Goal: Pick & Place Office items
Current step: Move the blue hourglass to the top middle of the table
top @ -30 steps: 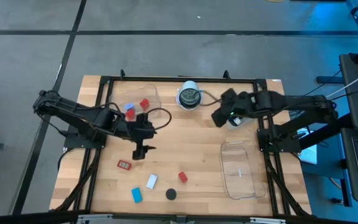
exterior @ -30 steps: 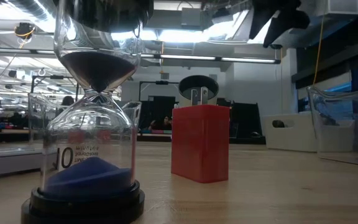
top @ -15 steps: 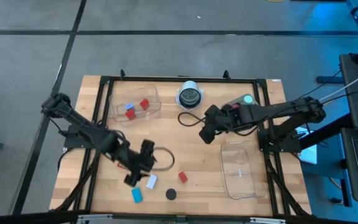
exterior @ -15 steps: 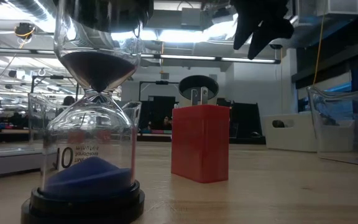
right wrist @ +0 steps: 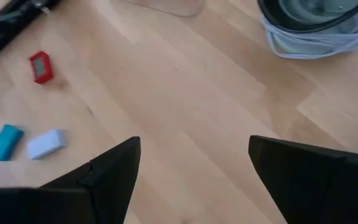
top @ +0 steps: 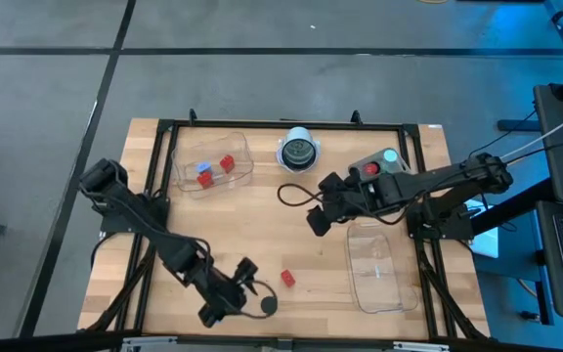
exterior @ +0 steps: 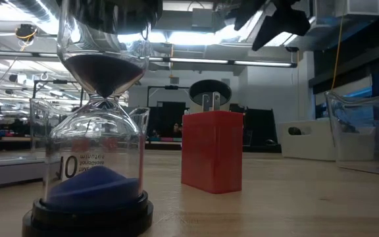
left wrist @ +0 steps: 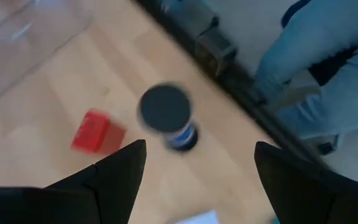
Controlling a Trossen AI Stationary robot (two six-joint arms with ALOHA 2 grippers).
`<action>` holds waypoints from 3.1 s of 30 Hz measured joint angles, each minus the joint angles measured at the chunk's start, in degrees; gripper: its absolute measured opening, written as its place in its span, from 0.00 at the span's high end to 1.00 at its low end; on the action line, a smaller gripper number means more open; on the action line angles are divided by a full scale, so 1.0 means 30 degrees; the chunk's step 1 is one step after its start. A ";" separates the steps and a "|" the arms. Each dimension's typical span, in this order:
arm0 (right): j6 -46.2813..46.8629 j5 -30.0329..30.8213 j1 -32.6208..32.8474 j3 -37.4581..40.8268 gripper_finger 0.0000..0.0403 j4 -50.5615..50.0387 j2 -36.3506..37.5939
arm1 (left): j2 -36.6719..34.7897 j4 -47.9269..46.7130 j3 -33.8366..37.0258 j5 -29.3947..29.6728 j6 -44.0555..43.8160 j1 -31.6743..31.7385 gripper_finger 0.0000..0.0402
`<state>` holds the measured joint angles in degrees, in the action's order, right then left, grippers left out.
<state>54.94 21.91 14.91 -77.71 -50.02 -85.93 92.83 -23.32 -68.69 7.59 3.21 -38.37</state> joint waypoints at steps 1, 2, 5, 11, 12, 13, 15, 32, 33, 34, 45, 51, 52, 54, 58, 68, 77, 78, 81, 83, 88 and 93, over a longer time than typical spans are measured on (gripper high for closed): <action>0.0000 0.0006 0.0057 0.0000 0.25 0.0209 0.0000 | 0.0137 0.0375 0.0000 -0.0023 0.0281 -0.0109 0.26; 0.0007 0.0007 0.0105 0.0000 0.25 0.0444 0.0000 | 0.0255 0.0610 0.0000 -0.0008 0.0607 -0.0193 0.26; -0.0025 0.0036 0.0206 0.0000 0.25 0.0733 0.0000 | 0.0568 0.1739 0.0000 0.0086 0.1815 -0.0274 0.26; -0.0104 0.0044 0.0376 0.0000 0.25 0.1020 0.0000 | 0.1695 0.4479 0.0000 -0.0979 0.3148 0.0023 0.26; -0.0102 0.0044 0.0424 0.0000 0.25 0.1020 0.0000 | 0.1842 0.4540 0.0000 -0.1405 0.3155 0.0131 0.26; -0.0106 0.0051 0.0476 0.0000 0.25 0.1018 0.0000 | 0.1969 0.4627 0.0000 -0.1828 0.3168 0.0291 0.26; -0.0243 0.0118 0.0568 0.0000 0.25 0.1020 0.0000 | 0.2156 0.4737 0.0000 -0.2475 0.3188 0.0681 0.26; -0.1479 0.0554 0.0732 0.0000 0.25 0.1096 0.0000 | 0.3393 0.5255 -0.0007 -0.6666 0.4540 0.3480 0.26; -0.1479 0.0554 0.0732 0.0000 0.25 0.1094 0.0000 | 0.3406 0.5262 -0.0007 -0.6729 0.4665 0.3587 0.26; -0.1479 0.0554 0.0732 0.0000 0.25 0.1100 0.0000 | 0.3406 0.5276 -0.0006 -0.6884 0.4788 0.3676 0.26; -0.1545 0.0554 0.0732 0.0000 0.25 0.1115 0.0000 | 0.4625 0.5794 -0.0022 -0.9173 0.4354 0.4089 0.26; -0.1552 0.0554 0.0732 0.0000 0.25 0.1181 0.0000 | 0.4762 0.6218 -0.0022 -0.9800 0.4416 0.4365 0.26; -0.1559 0.0546 0.0732 0.0000 0.25 0.1173 0.0000 | 0.4762 0.6213 -0.0022 -0.9802 0.4447 0.4380 0.26; -0.1559 0.0554 0.0732 0.0000 0.25 0.1173 0.0000 | 0.4762 0.6209 -0.0022 -0.9798 0.4470 0.4380 0.26; -0.1637 0.0559 0.0732 0.0000 0.25 0.1176 0.0000 | 0.4762 0.6138 -0.0019 -0.9785 0.4617 0.4366 0.26; -0.1676 0.0845 0.0732 0.0000 0.25 0.1173 0.0000 | 0.4762 0.6136 -0.0022 -0.9724 0.4703 0.4373 0.42; -0.1668 0.0903 0.0732 0.0000 0.25 0.1173 0.0000 | 0.4725 0.6113 -0.0022 -0.9707 0.4592 0.4373 0.47; -0.1665 0.0903 0.0732 0.0000 0.25 0.1173 0.0000 | 0.4663 0.5954 -0.0022 -0.9638 0.4505 0.4373 0.46; -0.1644 0.0903 0.0732 0.0000 0.25 0.1173 0.0000 | 0.4147 0.4910 -0.0006 -0.8803 0.4228 0.4366 0.46; -0.1596 0.0903 0.0732 0.0000 0.25 0.1173 0.0000 | 0.3583 0.4053 0.0000 -0.7864 0.4186 0.4366 0.46; -0.1588 0.0902 0.0732 0.0000 0.25 0.1173 0.0000 | 0.2220 0.3056 0.0000 -0.4260 0.4334 0.4599 0.46; -0.1537 0.0890 0.0732 0.0000 0.25 0.1162 0.0000 | 0.1723 0.2629 0.0000 -0.2100 0.4265 0.5908 0.46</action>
<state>50.33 24.58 17.10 -77.71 -46.53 -85.93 98.00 -15.43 -68.69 1.29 16.01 -20.65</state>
